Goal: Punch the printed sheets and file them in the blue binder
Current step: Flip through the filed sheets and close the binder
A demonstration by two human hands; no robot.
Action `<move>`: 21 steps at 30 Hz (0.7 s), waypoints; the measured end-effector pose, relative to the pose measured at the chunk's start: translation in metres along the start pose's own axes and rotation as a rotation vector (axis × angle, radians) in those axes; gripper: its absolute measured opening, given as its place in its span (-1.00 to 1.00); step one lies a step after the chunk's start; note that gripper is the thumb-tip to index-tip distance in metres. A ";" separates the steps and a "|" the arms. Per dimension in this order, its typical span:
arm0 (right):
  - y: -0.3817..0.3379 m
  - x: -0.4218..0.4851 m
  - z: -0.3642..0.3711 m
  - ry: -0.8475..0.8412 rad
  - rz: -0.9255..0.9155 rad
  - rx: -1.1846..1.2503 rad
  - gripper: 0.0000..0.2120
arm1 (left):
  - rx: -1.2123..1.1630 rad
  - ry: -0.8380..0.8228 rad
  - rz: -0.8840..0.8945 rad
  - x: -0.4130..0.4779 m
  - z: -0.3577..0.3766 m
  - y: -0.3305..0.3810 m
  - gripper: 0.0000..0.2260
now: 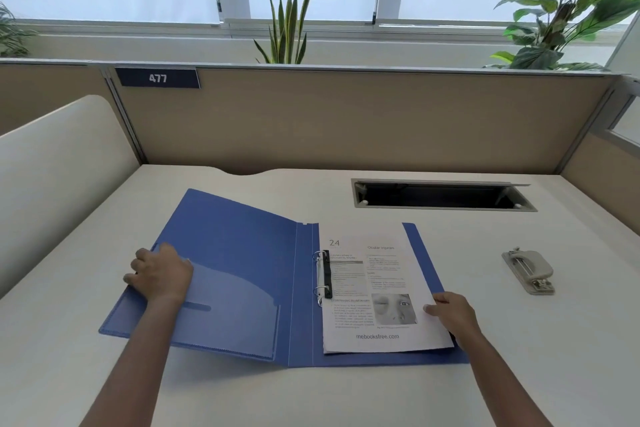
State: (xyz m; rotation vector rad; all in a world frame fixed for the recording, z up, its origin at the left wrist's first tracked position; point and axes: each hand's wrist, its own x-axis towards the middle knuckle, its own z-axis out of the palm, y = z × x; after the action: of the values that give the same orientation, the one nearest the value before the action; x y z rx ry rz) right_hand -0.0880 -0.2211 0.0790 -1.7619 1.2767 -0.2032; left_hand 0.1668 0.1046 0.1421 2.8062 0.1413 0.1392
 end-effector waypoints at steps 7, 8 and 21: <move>0.004 0.013 0.006 0.017 -0.027 -0.125 -0.83 | -0.049 0.088 0.172 -0.004 -0.058 0.021 -0.76; 0.003 0.013 0.006 0.028 -0.033 -0.145 -0.84 | -0.103 0.091 0.194 -0.003 -0.070 0.025 -0.75; -0.002 0.016 -0.005 -0.023 -0.071 -0.165 -0.58 | -0.909 -0.065 0.584 -0.058 -0.094 0.119 -0.82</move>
State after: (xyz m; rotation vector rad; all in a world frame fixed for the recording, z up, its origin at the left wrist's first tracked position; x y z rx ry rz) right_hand -0.0825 -0.2373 0.0777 -1.9456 1.2450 -0.1201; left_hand 0.1085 0.0157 0.2644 1.8626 -0.6085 0.1850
